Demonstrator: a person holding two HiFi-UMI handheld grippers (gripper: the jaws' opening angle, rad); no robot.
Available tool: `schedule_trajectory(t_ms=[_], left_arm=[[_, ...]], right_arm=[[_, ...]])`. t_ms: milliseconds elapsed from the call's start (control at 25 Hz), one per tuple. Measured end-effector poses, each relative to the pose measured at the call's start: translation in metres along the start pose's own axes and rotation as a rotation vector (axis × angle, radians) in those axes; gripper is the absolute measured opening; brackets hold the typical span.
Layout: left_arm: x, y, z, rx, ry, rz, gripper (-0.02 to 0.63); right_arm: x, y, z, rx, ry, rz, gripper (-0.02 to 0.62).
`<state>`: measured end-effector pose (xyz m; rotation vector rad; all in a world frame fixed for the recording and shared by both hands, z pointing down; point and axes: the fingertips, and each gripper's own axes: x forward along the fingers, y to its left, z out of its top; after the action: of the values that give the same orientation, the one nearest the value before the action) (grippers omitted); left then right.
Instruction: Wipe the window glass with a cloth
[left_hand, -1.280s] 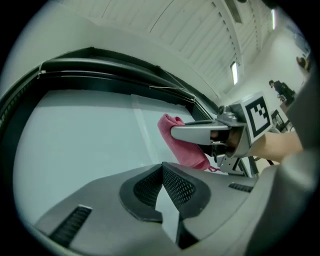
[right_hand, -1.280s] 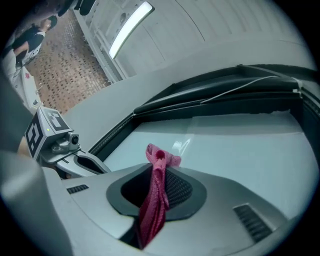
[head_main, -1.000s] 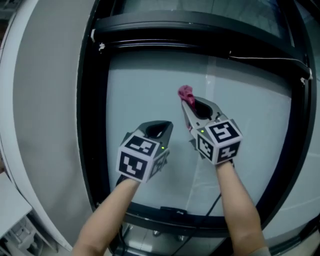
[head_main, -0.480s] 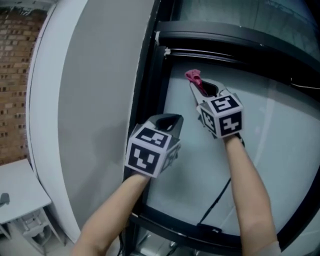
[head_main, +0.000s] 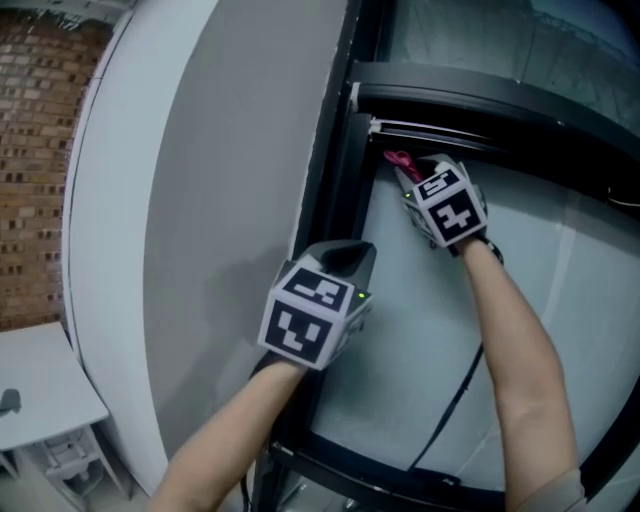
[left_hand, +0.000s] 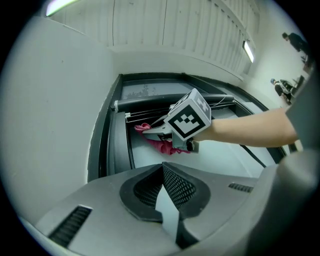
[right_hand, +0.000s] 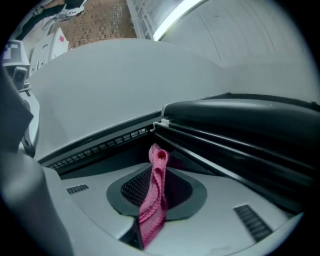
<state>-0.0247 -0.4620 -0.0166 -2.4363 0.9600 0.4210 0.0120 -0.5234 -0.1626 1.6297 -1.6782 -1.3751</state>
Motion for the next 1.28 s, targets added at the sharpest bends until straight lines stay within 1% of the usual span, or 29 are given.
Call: schedule_trajectory(t_ms=[240,440,640,800,920,1000,1280], left_arm=[[-0.008,-0.001,-0.019,-0.012,0.025,-0.011,0.006],[-0.025,-0.004,-0.039,-0.04,0.05,0.0,0.006],[-0.045,-0.013,-0.077,-0.064,0.112,0.008,0.006],[-0.058,-0.026,-0.109,-0.084,0.16,0.002,0.006],[-0.071,-0.036,-0.129,-0.098,0.192,-0.009,0.006],[-0.08,-0.041,-0.138,-0.109,0.207,-0.014,0.006],[-0.117,-0.064,-0.189,-0.138,0.269,-0.029,0.006]], right_arm=[[0.006,0.011,-0.008,-0.04,0.046,0.034,0.058],[-0.001,0.048,-0.025,-0.092,0.089,0.104,0.058],[-0.018,0.082,-0.049,-0.085,0.108,0.145,0.058],[-0.033,0.122,-0.071,-0.081,0.122,0.204,0.058],[-0.049,0.151,-0.09,-0.047,0.133,0.217,0.058],[-0.06,0.172,-0.099,-0.012,0.141,0.24,0.057],[-0.096,0.268,-0.145,0.033,0.19,0.327,0.058]])
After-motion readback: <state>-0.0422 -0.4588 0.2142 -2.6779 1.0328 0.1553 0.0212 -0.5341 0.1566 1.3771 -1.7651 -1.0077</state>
